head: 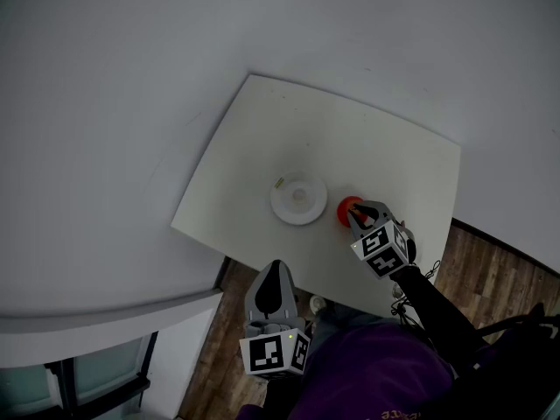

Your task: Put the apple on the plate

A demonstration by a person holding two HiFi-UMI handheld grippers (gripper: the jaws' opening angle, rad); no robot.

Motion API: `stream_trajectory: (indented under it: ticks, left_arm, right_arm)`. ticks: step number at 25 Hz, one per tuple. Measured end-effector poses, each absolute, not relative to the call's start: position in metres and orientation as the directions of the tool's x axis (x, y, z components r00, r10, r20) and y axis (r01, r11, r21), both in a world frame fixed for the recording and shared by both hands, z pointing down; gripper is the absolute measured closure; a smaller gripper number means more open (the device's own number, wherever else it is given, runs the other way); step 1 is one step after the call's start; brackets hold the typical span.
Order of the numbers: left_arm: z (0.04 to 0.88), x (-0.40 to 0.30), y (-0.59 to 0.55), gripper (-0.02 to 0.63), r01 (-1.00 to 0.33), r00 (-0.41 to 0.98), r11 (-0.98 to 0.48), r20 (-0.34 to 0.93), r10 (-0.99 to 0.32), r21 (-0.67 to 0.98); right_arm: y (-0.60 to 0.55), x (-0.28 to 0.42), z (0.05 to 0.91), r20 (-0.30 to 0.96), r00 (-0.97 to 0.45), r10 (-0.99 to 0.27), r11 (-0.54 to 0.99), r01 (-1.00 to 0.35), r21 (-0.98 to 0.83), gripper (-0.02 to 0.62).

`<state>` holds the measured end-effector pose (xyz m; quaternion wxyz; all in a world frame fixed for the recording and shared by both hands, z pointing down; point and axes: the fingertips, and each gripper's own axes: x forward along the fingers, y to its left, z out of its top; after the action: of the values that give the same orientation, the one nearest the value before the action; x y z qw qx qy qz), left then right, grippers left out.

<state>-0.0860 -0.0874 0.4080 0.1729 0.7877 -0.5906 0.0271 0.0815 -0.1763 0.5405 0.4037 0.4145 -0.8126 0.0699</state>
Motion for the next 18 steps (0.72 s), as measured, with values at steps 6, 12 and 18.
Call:
stream_trajectory:
  ticks: [6, 12, 18]
  left_arm:
    - [0.4077, -0.0872, -0.0892, 0.599, -0.938, 0.305, -0.247, 0.245, -0.920, 0.242]
    - [0.4084, -0.0860, -0.0905, 0.600, -0.936, 0.310, -0.252, 0.240, -0.920, 0.245]
    - [0.4074, -0.0863, -0.0906, 0.600, -0.937, 0.308, -0.251, 0.239, -0.921, 0.243]
  right_arm:
    - [-0.1769, 0.0816, 0.5398, 0.725, -0.325, -0.608, 0.649, -0.729, 0.217, 0.556]
    - [-0.1782, 0.0833, 0.5404, 0.730, -0.318, -0.605, 0.648, -0.730, 0.218, 0.566]
    - [-0.1795, 0.0874, 0.5386, 0.731, -0.313, -0.606, 0.639, -0.739, 0.213, 0.580]
